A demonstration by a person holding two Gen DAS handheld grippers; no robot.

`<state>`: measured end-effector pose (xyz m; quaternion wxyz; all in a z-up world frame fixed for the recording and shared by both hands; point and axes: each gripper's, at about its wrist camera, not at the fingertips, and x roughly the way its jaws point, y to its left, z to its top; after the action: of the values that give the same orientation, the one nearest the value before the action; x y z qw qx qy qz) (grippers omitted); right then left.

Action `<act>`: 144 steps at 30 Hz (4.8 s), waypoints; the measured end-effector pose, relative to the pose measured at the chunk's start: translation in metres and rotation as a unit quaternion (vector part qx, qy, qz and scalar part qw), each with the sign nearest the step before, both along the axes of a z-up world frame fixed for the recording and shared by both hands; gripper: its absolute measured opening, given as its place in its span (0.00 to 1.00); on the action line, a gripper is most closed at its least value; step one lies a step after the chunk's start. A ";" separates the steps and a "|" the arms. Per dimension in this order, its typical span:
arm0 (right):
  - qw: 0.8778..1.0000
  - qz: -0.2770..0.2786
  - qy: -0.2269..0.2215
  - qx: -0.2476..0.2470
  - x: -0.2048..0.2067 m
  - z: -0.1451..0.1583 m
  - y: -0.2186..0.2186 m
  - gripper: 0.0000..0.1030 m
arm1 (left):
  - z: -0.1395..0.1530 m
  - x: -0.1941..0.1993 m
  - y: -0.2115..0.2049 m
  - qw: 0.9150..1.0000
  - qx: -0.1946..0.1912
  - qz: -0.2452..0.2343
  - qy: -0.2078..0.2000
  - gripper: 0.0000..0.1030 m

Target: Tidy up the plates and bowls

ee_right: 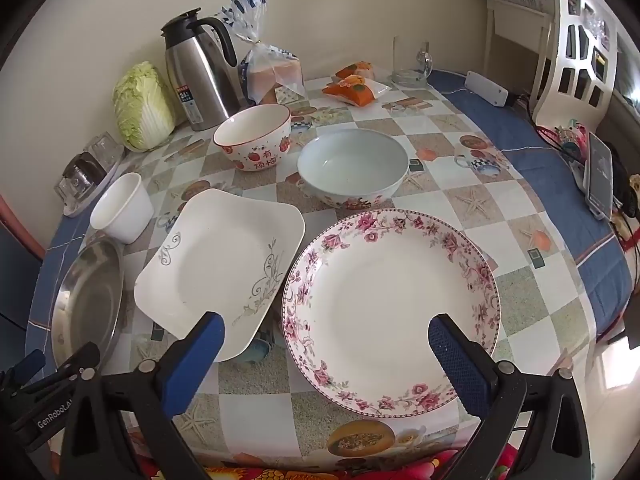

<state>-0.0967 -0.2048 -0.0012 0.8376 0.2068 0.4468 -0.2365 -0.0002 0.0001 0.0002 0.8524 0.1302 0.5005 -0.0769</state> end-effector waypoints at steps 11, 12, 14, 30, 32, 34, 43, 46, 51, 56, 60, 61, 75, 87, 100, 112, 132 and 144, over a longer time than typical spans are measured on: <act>1.000 0.001 0.008 0.008 0.002 -0.002 -0.001 1.00 | 0.000 -0.002 0.004 1.000 0.003 -0.003 0.000 1.00; 1.000 0.000 0.008 0.008 0.002 -0.002 -0.001 1.00 | -0.002 -0.001 0.000 1.000 0.004 -0.002 -0.001 1.00; 1.000 0.000 0.008 0.008 0.002 -0.002 -0.001 1.00 | -0.002 0.000 0.000 1.000 0.000 -0.002 -0.002 1.00; 1.000 0.000 0.012 0.008 0.003 -0.004 -0.001 1.00 | -0.001 0.000 -0.001 1.000 0.000 -0.003 0.004 1.00; 1.000 0.001 0.013 0.008 0.004 -0.005 -0.001 1.00 | -0.001 0.000 -0.002 1.000 -0.001 -0.002 0.000 1.00; 1.000 0.001 0.013 0.007 0.004 -0.005 -0.001 1.00 | -0.001 0.000 -0.002 1.000 -0.001 -0.002 -0.001 1.00; 1.000 0.001 0.014 0.007 0.004 -0.006 -0.001 1.00 | 0.000 0.001 -0.002 1.000 -0.002 -0.003 0.007 1.00; 1.000 0.001 0.013 0.007 0.004 -0.006 -0.001 1.00 | 0.001 0.001 -0.002 1.000 0.000 -0.003 0.003 1.00; 1.000 -0.001 0.015 0.007 0.005 -0.006 0.000 1.00 | 0.004 0.000 -0.002 1.000 0.001 -0.001 -0.018 1.00; 1.000 0.007 0.014 -0.006 0.010 -0.004 0.006 1.00 | 0.002 -0.001 0.000 1.000 -0.002 -0.005 -0.026 1.00; 1.000 0.021 0.020 -0.008 0.021 -0.008 0.012 1.00 | 0.001 0.008 0.012 0.999 -0.033 0.008 -0.002 1.00; 0.999 0.024 0.021 -0.009 0.025 -0.009 0.014 1.00 | 0.001 0.011 0.018 0.999 -0.039 0.019 -0.005 1.00; 0.997 0.065 -0.026 -0.023 0.070 -0.007 0.034 1.00 | -0.003 0.047 0.093 0.983 -0.130 0.113 -0.056 1.00; 0.987 0.134 -0.076 -0.038 0.096 -0.003 0.074 1.00 | -0.025 0.062 0.134 0.978 -0.124 0.153 -0.070 1.00; 0.970 0.235 -0.050 0.019 0.145 -0.030 0.130 1.00 | -0.049 0.089 0.178 0.971 -0.166 0.167 -0.027 1.00; 0.972 0.228 -0.051 0.034 0.170 -0.039 0.132 0.83 | -0.063 0.115 0.197 0.973 -0.154 0.172 -0.011 0.97; 0.966 0.250 -0.036 0.060 0.194 -0.059 0.146 0.25 | -0.081 0.140 0.204 0.969 -0.160 0.190 0.012 0.53; 0.960 0.263 -0.025 0.088 0.197 -0.070 0.148 0.11 | -0.080 0.141 0.202 0.965 -0.175 0.195 0.017 0.25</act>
<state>0.1006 -0.0573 -0.0708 0.8597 0.1610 0.4833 0.0378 0.1410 0.2024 -0.0802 0.8515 -0.1228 0.5097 0.0018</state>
